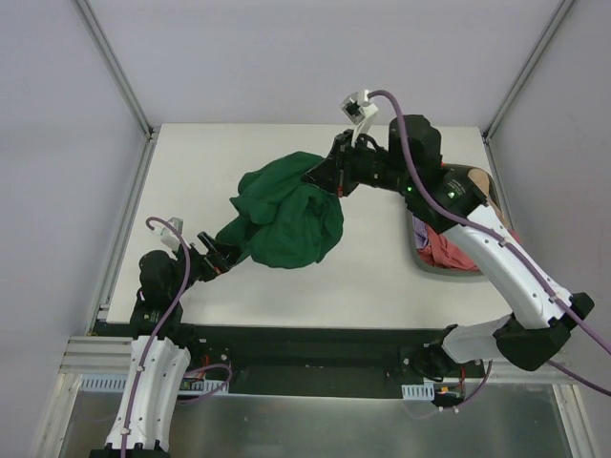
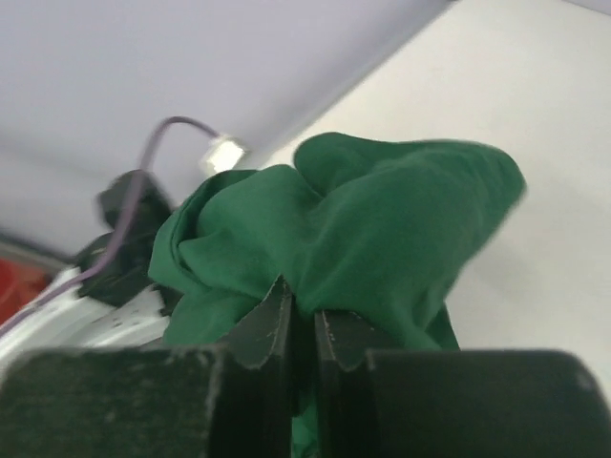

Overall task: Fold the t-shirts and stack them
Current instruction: Move the tshirt to the center of the board, then flatten out the tshirt

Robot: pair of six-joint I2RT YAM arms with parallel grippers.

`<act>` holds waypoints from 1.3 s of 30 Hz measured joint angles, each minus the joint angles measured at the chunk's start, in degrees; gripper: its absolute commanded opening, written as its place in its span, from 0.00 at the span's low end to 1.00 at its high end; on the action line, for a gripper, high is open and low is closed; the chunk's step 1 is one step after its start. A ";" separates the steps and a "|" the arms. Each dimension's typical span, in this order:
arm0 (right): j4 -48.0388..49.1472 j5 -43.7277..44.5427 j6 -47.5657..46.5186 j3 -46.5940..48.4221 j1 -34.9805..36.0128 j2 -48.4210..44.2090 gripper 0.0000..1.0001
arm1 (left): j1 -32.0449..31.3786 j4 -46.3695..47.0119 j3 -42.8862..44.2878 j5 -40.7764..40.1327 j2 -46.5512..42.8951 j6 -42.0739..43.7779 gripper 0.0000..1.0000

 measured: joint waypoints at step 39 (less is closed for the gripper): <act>0.13 30.95 9.38 -67.25 -9.66 -45.13 0.96 | -9.16 9.01 33.24 -4.31 77.57 -1.05 0.41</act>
